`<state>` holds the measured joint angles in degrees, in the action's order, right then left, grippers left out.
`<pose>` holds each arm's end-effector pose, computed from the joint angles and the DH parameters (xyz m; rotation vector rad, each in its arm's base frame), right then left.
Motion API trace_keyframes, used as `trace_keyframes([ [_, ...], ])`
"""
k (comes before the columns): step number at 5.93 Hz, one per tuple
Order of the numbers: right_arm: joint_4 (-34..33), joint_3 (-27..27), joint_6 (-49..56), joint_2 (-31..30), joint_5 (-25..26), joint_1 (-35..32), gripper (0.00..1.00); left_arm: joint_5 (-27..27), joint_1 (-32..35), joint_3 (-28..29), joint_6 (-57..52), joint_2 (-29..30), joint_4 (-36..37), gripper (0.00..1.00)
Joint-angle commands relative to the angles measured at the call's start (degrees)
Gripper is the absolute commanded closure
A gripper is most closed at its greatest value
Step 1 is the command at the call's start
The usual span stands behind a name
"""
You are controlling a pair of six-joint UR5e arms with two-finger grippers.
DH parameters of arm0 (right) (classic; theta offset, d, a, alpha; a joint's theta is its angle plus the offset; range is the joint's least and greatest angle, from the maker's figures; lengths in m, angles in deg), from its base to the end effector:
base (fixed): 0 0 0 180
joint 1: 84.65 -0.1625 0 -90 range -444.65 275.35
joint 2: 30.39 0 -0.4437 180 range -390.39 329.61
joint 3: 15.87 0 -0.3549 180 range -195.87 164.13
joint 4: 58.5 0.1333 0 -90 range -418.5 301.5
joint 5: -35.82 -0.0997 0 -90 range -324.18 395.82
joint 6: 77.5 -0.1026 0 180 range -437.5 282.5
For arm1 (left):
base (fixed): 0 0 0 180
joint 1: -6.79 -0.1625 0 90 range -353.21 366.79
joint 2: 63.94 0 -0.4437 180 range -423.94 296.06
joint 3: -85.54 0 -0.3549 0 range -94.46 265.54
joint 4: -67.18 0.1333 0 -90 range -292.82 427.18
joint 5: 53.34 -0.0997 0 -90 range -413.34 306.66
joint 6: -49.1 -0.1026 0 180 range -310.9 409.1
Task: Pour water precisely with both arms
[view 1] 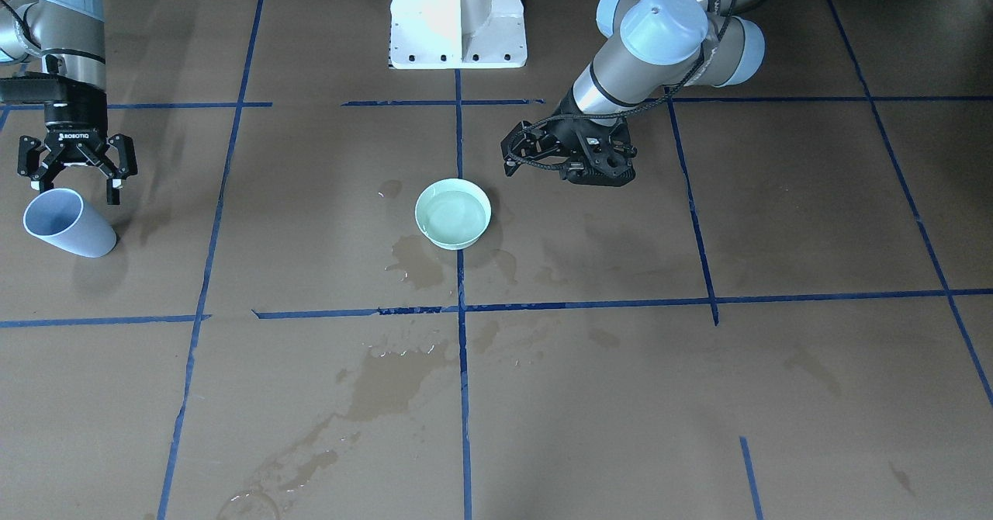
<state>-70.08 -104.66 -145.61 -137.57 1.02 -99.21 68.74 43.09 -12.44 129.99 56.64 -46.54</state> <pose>-0.2417 -0.2876 0.6413 1.1227 -0.6386 0.3937 0.4583 -0.4345 0.2754 -0.0558 1.1651 -0.1154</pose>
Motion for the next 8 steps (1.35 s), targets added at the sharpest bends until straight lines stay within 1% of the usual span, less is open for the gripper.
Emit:
trace_keyframes([
  [1,1.4,3.9,0.4,2.1,1.0,0.0,0.01,0.0,0.1,-0.2,0.1,0.0,0.0,0.00],
  [5,1.4,4.3,0.8,2.9,1.6,-0.5,0.01,-0.1,0.4,-0.6,0.1,0.0,0.0,0.00],
  [8,1.2,5.1,0.8,3.1,1.6,-2.6,0.01,-0.1,0.4,-0.6,0.1,-0.1,0.0,0.00],
])
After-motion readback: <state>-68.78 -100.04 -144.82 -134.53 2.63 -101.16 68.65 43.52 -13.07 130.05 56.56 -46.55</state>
